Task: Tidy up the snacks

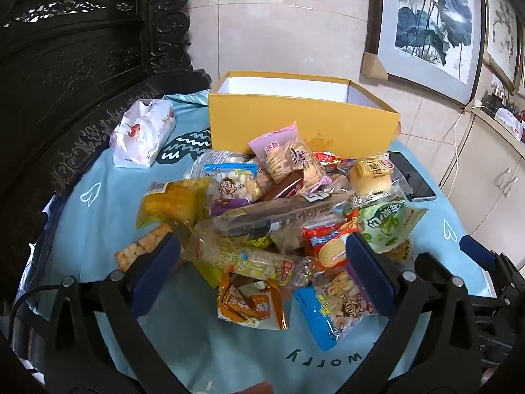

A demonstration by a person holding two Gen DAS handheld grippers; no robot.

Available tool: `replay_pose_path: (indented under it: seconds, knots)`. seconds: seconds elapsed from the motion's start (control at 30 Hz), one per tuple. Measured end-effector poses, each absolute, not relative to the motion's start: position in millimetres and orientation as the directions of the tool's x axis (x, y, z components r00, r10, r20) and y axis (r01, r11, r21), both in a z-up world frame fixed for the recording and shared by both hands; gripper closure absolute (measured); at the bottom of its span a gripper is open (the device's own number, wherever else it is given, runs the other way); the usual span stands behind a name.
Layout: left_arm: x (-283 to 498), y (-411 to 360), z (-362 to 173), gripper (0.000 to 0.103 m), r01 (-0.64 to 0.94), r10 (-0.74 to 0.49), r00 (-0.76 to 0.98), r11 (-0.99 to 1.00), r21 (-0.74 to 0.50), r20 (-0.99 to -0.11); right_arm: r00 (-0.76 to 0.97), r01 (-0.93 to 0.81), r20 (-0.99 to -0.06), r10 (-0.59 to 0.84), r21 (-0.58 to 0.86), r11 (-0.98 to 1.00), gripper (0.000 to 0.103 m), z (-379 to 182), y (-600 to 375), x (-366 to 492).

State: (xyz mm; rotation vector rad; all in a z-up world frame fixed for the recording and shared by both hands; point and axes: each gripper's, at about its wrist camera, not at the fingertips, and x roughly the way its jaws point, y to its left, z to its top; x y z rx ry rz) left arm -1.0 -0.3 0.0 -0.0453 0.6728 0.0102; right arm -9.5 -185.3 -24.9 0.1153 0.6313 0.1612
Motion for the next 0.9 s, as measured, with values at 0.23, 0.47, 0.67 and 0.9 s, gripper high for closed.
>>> replay_pose_path:
  seconds: [0.23,0.47,0.67,0.9]
  knots:
    - [-3.0,-1.4,-2.1,0.002,-0.022,-0.010,0.778,0.999,-0.043,-0.629,0.794,-0.116,-0.579,0.187,0.157,0.981,0.001,-24.7,-185.6,-9.6]
    - [-1.7,-2.9,0.1,0.002,-0.028,-0.006,0.777,0.999,-0.044,-0.629,0.795,-0.114,-0.577,0.185,0.157,0.981,0.001,-25.3,-186.3,-11.6]
    - [-2.1,-1.9,-2.4,0.002,-0.024,-0.006,0.786,0.999,-0.041,-0.619,0.794,-0.113,-0.579,0.184,0.157,0.981,0.001,-25.0,-186.4,-11.8]
    - [-2.6,-3.4,-3.5,0.002,-0.024,-0.002,0.789,0.999,-0.035,-0.615,0.794,-0.111,-0.580,0.183,0.157,0.981,0.001,-25.7,-187.1,-12.3]
